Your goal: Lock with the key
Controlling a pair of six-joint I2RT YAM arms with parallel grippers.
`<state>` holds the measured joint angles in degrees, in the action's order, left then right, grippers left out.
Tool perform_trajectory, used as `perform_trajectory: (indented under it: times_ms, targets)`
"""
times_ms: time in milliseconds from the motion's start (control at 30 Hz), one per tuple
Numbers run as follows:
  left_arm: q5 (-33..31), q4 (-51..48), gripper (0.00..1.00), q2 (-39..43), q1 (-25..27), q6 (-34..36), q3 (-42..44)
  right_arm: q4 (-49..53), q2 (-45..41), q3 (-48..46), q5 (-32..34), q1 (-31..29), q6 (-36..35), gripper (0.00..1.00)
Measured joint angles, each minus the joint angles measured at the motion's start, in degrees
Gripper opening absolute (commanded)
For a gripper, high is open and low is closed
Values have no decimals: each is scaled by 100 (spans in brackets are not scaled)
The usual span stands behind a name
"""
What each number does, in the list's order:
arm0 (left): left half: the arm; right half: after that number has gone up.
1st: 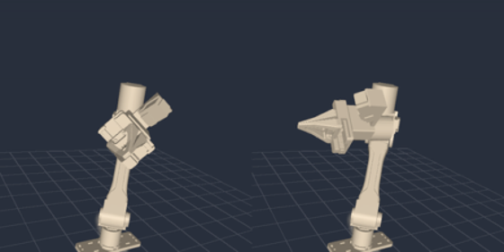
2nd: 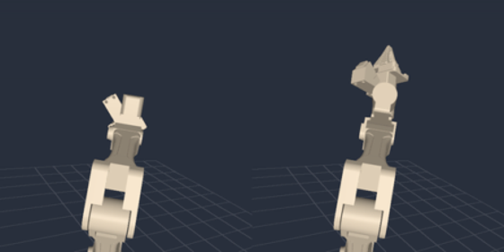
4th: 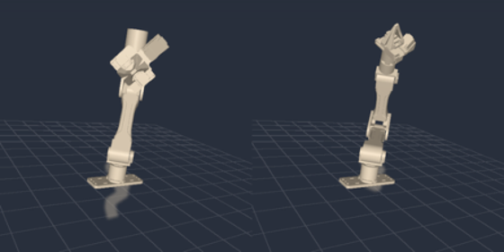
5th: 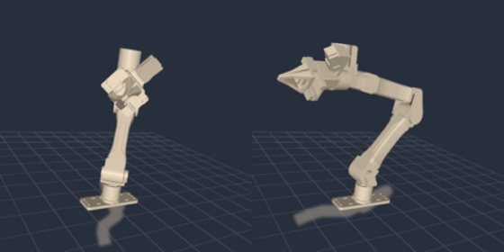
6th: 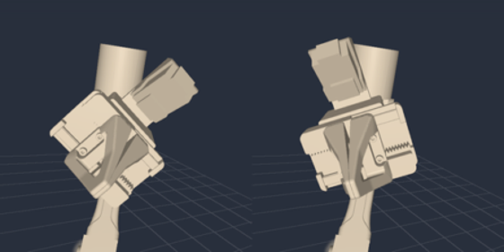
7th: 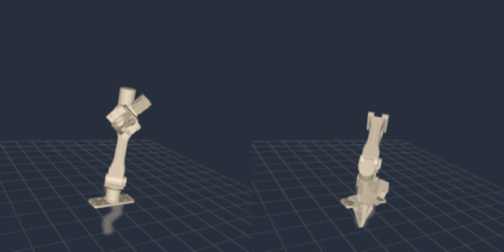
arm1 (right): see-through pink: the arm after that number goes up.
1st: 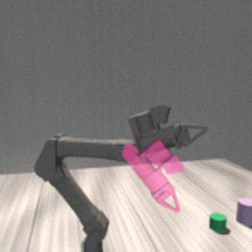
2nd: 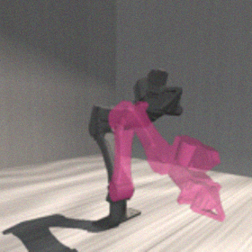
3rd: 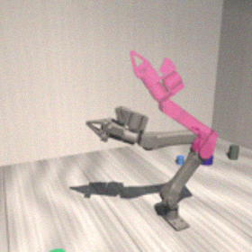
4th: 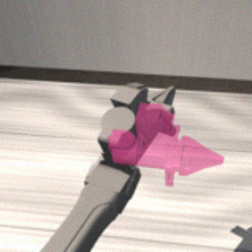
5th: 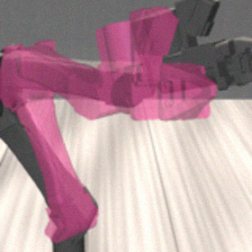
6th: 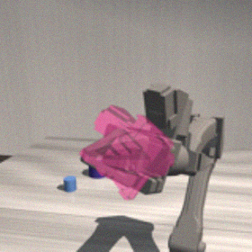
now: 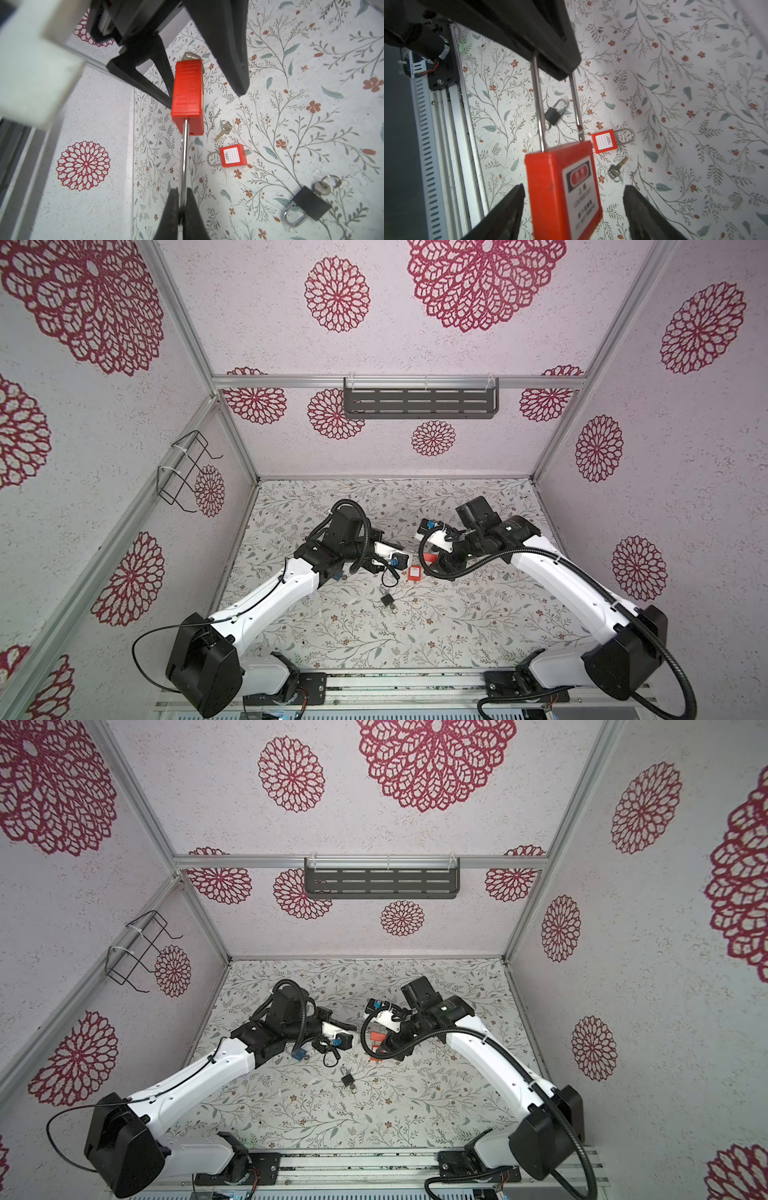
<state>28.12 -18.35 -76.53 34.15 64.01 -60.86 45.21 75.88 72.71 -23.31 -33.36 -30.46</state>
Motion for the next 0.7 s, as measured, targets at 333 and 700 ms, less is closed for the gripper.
perform_trajectory:
  times_ms: [333, 700]
  targets:
    - [892, -1292, 0, -192, -299, -1314, -927, -1182, -1360, -837, 356, 0, -55, 72]
    - [1016, -2061, 0, -514, -319, -2221, -1449, -1954, -1338, -1193, 98, 0, -105, 58]
